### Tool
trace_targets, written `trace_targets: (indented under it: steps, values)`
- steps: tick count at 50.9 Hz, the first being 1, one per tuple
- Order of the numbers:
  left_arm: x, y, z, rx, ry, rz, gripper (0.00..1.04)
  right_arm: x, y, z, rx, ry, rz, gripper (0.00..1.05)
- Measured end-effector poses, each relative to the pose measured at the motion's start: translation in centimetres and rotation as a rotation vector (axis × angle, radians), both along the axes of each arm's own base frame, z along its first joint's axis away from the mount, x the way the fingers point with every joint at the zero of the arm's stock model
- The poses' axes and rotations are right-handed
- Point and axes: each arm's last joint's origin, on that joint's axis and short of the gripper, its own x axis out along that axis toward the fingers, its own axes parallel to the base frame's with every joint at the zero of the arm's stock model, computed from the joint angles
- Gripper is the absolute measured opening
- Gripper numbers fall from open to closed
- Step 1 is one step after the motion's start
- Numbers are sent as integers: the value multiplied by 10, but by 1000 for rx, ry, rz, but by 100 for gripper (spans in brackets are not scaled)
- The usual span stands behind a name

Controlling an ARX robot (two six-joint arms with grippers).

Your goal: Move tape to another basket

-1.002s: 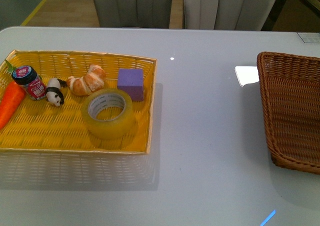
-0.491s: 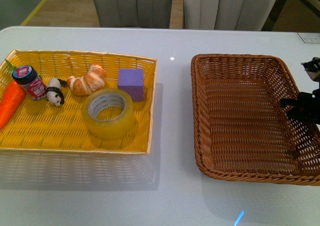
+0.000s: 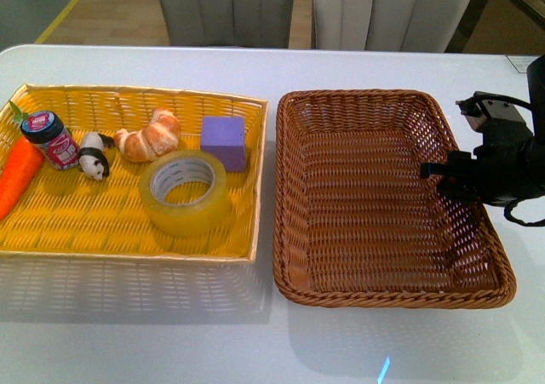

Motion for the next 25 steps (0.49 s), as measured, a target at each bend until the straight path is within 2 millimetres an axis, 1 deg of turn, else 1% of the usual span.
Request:
trace_targets:
  steps: [2,7,10,12,17,19,20,21,23,25]
  values:
    - [0,0,0,0,0,0,96,-1,0,-1,3,1,-3,27]
    - [0,0,0,0,0,0,96,-4,-4,-1,4,-10,-18,42]
    - [0,0,0,0,0,0,96,-8,-10,3,-6,-36,-38,55]
    - [0,0,0,0,0,0,96,-12,-15,11,-6,-66,-48,63]
    - [0,0,0,0,0,0,96,-19,-24,31,-25,-142,-65,77]
    - [0,0,0,0,0,0,96,-23,-29,43,-24,-187,-75,84]
    - [0,0,0,0,0,0,96,-24,-31,46,-23,-197,-78,86]
    - [0,0,0,0,0,0,96,-27,-34,55,-22,-227,-86,91]
    - [0,0,0,0,0,0,96,-30,-38,66,-24,-260,-97,97]
    - [0,0,0,0,0,0,96,-30,-40,72,-25,-281,-103,96]
